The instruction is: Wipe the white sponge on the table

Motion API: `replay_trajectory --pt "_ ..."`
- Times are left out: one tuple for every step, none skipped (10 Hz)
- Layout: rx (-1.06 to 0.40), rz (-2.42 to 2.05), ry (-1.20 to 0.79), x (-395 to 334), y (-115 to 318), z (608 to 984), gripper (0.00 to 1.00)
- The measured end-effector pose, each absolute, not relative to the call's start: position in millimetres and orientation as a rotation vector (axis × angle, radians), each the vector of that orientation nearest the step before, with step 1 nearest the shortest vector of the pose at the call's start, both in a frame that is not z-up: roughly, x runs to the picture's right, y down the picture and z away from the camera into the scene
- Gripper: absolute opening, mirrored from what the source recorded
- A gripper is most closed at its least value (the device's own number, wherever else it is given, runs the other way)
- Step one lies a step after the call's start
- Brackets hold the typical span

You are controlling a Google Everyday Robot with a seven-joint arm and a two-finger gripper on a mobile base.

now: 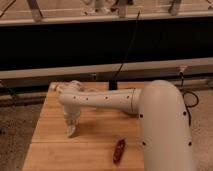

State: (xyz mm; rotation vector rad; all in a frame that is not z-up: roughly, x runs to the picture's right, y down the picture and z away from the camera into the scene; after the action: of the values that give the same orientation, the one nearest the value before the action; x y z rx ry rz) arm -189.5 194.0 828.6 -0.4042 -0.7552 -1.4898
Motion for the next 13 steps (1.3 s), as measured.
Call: replay_trajectory --pt "-0.410 -1.474 -0.748 -182.7 192.4 832.3 0.00" --pt "-0.415 -1.451 -0.740 -173.1 191.3 834.7 0.00" --pt "-0.418 -1.432 -0.727 -160.7 189.2 835.8 0.00" --pt "-0.416 -1.410 -0.718 -148.5 187.7 835.8 0.00" --pt "-0.413 -1.388 -0.708 -135.1 186.3 834.0 0.00" --pt "-0.415 -1.370 -0.698 -123.4 186.3 832.6 0.00" --pt "-0.415 -1.356 -0.691 -116.7 187.4 830.2 0.00" --pt "-0.420 -1.345 -0.683 -107.5 190.0 827.4 0.00" --pt "-0.428 -1.337 -0.678 -100.3 193.0 825.6 0.00" --pt "-0.436 -1.334 -0.675 -95.8 198.4 823.4 0.00" --pt "-0.448 -1.334 -0.672 -92.2 205.3 819.6 0.00" --pt "-0.457 -1.330 -0.666 -85.8 210.5 817.3 0.00" --pt "-0.465 -1.326 -0.663 -78.7 215.9 814.1 0.00"
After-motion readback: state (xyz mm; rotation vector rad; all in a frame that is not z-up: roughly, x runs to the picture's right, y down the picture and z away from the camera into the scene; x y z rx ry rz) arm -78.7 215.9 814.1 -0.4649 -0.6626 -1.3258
